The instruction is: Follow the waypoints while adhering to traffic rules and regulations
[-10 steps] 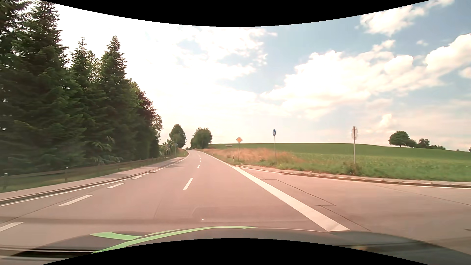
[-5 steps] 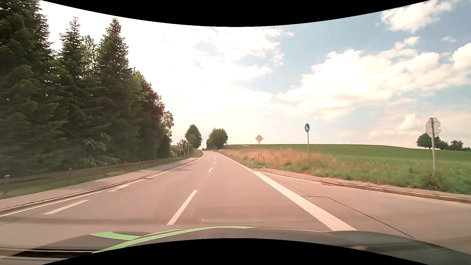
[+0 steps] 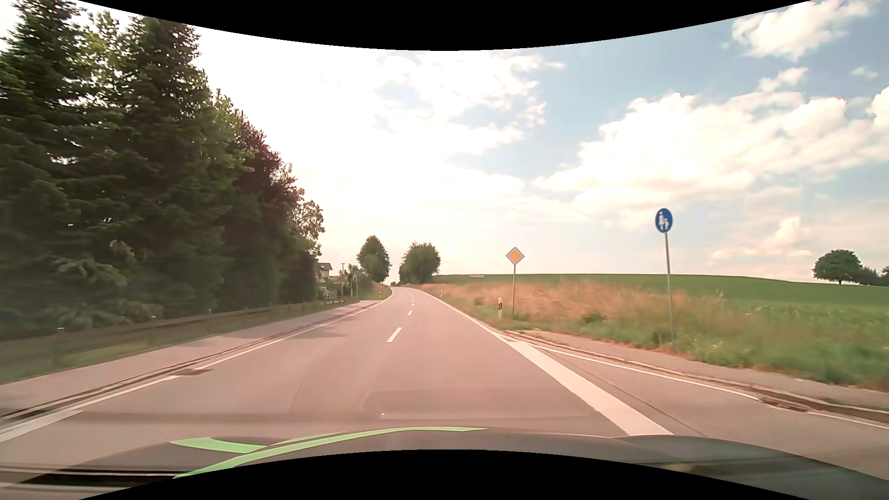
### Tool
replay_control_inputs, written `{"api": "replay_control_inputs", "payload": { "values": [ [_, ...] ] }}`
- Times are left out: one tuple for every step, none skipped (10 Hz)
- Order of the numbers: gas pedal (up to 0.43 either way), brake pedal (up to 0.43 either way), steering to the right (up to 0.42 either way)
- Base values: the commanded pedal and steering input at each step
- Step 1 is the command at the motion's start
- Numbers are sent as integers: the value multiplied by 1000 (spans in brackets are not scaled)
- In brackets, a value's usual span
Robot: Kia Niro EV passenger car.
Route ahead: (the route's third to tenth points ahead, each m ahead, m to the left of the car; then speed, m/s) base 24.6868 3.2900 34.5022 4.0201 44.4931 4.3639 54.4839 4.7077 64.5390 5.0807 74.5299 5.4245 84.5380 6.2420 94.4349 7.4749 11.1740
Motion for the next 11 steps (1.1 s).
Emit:
{"api": "replay_control_inputs", "payload": {
  "values": [
    [531,0,-21],
    [531,0,-20],
    [539,0,-20],
    [539,0,-16],
    [539,0,-10],
    [539,0,-6],
    [539,0,-6],
    [539,0,-7],
    [539,0,-8],
    [539,0,-9],
    [539,0,-11]
  ]
}}
